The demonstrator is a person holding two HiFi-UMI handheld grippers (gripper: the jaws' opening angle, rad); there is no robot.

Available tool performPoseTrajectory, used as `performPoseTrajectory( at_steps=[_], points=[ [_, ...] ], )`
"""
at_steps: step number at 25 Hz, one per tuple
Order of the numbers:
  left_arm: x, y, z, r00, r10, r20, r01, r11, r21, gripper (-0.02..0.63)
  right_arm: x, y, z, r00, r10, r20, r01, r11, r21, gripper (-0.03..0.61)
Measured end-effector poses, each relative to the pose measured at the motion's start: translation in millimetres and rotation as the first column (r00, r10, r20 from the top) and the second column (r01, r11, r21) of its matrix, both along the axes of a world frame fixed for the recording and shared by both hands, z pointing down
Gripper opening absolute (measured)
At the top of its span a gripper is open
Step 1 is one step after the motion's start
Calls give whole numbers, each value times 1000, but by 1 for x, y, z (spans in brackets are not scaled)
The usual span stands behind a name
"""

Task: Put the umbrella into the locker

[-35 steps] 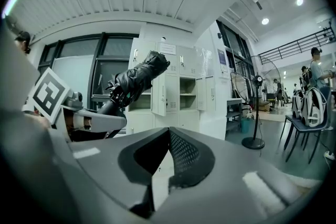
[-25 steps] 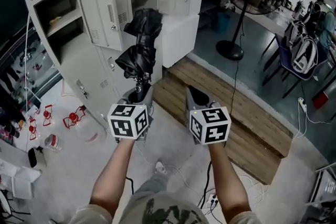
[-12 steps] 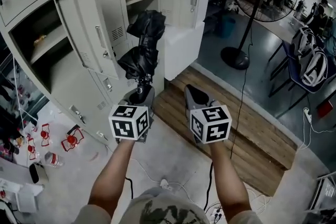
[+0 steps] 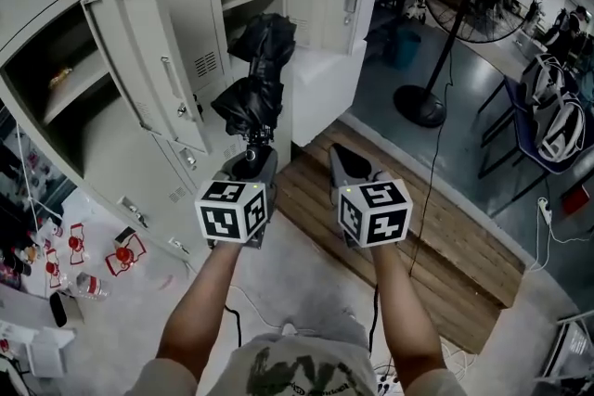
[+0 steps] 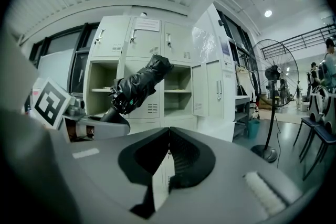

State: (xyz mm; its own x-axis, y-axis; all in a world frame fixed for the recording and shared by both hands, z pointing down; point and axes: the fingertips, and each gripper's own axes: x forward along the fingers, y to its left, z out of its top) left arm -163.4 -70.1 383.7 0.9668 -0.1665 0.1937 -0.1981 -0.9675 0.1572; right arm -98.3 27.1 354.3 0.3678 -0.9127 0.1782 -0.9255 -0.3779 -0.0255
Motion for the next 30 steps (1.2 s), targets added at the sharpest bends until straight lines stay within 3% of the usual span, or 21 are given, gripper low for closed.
performPoseTrajectory(
  at_steps=[11,18,23,30],
  points=[
    [60,-36,-2,994,-104,-12,104,995,4,63,72,-48,-9,993,-119,-23,119,993,7,-8],
    [112,-70,7,970,-244,11,244,970,-21,63,144,-93,-5,967,-255,-16,254,967,-11,-8],
    [149,-87,16,939,-343,43,344,938,-36,63,186,-119,2,932,-362,-4,361,932,-24,-8],
    [191,-89,13,871,-485,83,489,871,-40,63,233,-144,-5,856,-516,24,517,856,-21,-8]
  ],
)
